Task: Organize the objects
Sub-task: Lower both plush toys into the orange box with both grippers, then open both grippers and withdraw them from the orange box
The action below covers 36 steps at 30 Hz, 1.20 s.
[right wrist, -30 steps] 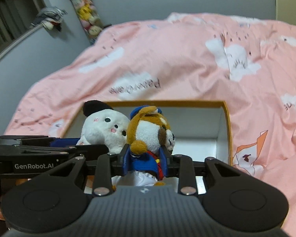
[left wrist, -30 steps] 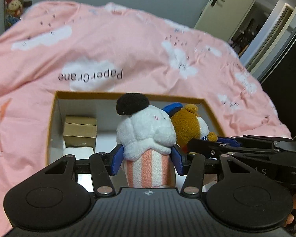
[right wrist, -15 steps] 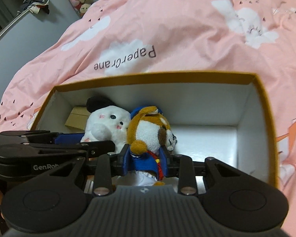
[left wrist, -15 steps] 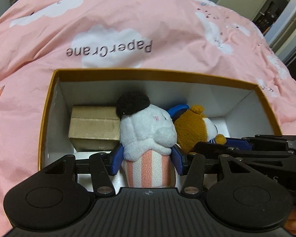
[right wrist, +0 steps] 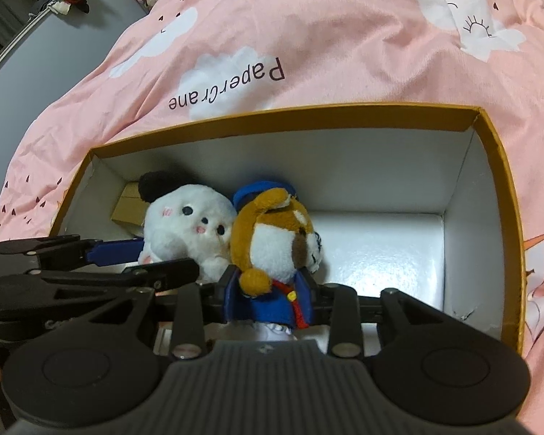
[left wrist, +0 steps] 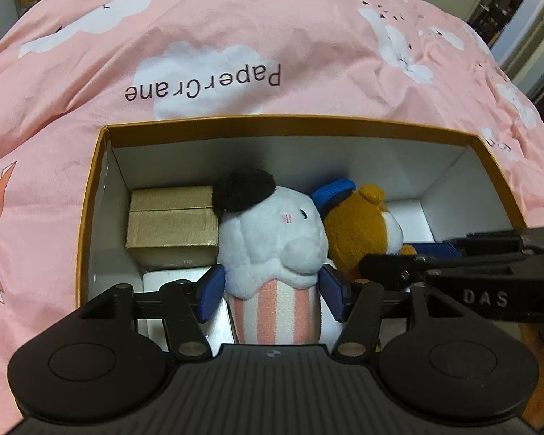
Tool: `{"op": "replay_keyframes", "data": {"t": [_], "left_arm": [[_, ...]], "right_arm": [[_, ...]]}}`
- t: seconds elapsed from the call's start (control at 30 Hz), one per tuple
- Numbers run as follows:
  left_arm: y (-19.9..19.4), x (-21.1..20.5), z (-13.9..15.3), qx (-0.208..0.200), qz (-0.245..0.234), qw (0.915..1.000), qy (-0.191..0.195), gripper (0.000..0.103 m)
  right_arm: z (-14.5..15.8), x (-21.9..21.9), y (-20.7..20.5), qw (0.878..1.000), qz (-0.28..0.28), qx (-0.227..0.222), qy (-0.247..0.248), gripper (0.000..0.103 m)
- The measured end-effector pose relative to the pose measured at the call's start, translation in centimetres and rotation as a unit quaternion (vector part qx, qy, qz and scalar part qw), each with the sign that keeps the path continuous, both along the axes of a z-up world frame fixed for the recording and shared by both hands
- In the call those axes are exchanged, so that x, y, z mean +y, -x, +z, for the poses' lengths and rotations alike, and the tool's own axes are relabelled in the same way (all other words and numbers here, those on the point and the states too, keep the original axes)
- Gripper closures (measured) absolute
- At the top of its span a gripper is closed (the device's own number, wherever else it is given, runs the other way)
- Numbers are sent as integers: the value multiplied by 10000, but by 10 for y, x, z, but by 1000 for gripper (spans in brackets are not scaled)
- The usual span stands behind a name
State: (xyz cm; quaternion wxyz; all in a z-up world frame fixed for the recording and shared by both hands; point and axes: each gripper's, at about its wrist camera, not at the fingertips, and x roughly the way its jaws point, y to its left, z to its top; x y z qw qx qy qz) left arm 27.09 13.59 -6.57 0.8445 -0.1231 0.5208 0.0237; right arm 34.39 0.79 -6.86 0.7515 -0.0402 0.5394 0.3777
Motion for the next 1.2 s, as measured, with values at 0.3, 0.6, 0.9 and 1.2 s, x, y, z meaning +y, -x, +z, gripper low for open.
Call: {"op": "replay_keyframes", "data": {"t": [0.3, 0.6, 0.9, 1.2], "left_arm": [[12, -2, 13, -6, -287, 9996, -59, 47], [12, -2, 2, -74, -131, 9999, 41, 67], [7, -11, -2, 73, -64, 9998, -190, 67], [37, -10, 28, -602, -140, 9981, -76, 65]], "right_arm": [[9, -2, 5, 9997, 253, -67, 36, 59], [-2, 7, 5, 9989, 420, -185, 71, 77], [-7, 25, 13, 9951, 723, -494, 456, 77], [25, 8, 33, 9909, 585, -1163, 351, 59]]}}
